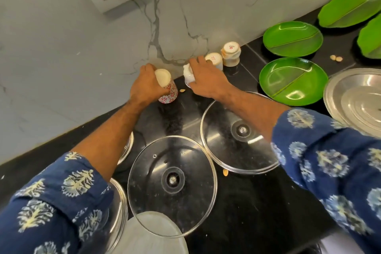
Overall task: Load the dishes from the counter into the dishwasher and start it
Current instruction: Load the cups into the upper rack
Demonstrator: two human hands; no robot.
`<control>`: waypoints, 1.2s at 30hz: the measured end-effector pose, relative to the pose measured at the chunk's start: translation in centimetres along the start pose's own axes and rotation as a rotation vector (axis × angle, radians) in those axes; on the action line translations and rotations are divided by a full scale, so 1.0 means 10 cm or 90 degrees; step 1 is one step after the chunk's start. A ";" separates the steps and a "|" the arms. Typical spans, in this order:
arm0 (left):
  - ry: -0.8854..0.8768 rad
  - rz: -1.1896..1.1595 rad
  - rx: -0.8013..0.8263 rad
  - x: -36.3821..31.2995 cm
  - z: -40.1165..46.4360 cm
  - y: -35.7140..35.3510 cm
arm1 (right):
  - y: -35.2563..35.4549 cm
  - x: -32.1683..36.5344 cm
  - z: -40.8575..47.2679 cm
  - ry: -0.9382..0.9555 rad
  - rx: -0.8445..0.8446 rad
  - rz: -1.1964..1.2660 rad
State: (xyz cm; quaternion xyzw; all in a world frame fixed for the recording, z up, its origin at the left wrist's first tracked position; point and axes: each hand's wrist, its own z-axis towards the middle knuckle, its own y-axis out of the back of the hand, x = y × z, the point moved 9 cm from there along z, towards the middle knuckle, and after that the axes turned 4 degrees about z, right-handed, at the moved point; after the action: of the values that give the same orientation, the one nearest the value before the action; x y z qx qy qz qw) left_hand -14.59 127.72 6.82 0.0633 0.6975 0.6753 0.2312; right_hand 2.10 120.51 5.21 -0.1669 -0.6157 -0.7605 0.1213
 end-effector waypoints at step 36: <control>-0.408 -0.401 0.830 -3.99 -8.00 -1.72 | 0.46 1.38 -11.10 -0.589 -0.933 1.194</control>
State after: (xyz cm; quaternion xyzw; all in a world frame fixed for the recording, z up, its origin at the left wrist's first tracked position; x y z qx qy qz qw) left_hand -8.10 37.40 -1.94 0.1769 0.8368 -0.0176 0.5178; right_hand -20.32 11.40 -5.79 -0.8114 0.3143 -0.4156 0.2649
